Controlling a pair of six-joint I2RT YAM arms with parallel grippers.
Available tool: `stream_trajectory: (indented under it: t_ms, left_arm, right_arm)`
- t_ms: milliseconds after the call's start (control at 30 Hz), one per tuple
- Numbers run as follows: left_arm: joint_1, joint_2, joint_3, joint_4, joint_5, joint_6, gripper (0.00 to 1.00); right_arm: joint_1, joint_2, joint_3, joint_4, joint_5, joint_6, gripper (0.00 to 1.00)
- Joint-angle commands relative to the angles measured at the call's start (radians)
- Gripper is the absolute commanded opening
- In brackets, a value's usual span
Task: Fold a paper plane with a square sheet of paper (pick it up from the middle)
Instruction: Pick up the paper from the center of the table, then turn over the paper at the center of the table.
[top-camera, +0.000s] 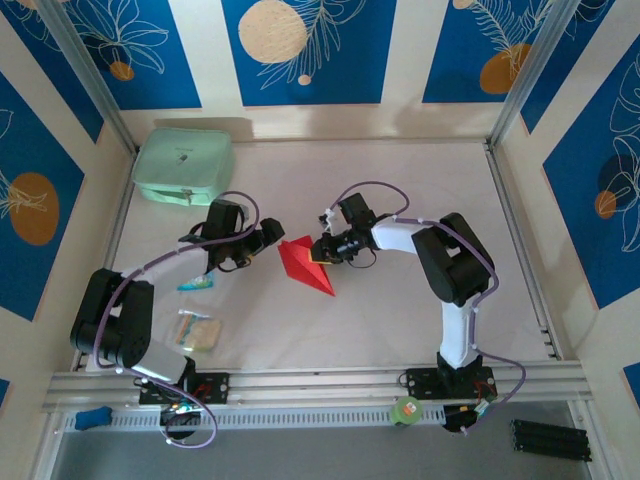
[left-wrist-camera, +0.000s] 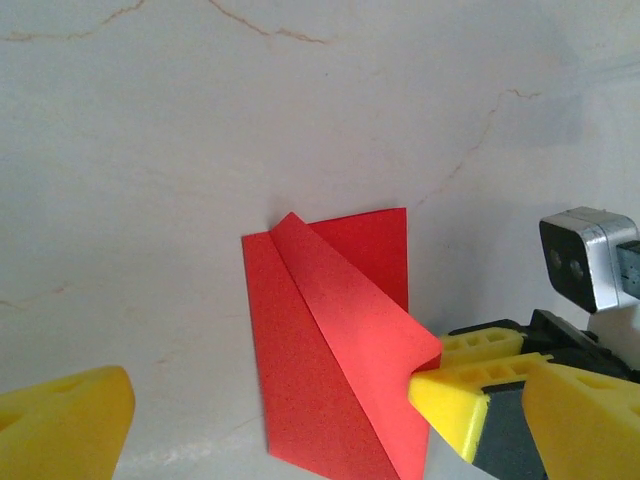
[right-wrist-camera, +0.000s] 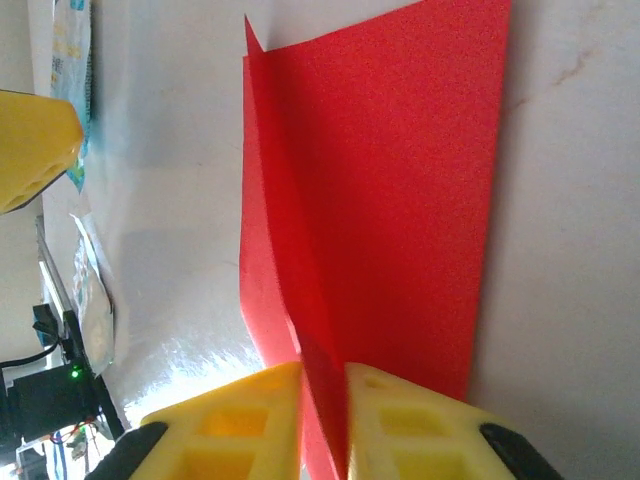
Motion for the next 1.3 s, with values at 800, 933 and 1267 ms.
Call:
stream_trajectory:
  t_ms: [800, 933, 1267]
  left_arm:
    - [-0.043, -0.053, -0.015, 0.548, 0.371, -0.173, 0.79]
    - [-0.052, -0.027, -0.019, 0.61, 0.399, -0.198, 0.71]
    - [-0.054, -0.029, -0.035, 0.588, 0.371, -0.188, 0.65]
  right_arm:
    - [-0.092, -0.256, -0.124, 0.499, -0.322, 0.47, 0.04]
    - [-0.094, -0.263, -0.128, 0.537, -0.34, 0.517, 0.05]
    - [-0.107, -0.283, -0.158, 0.595, -0.337, 0.57, 0.05]
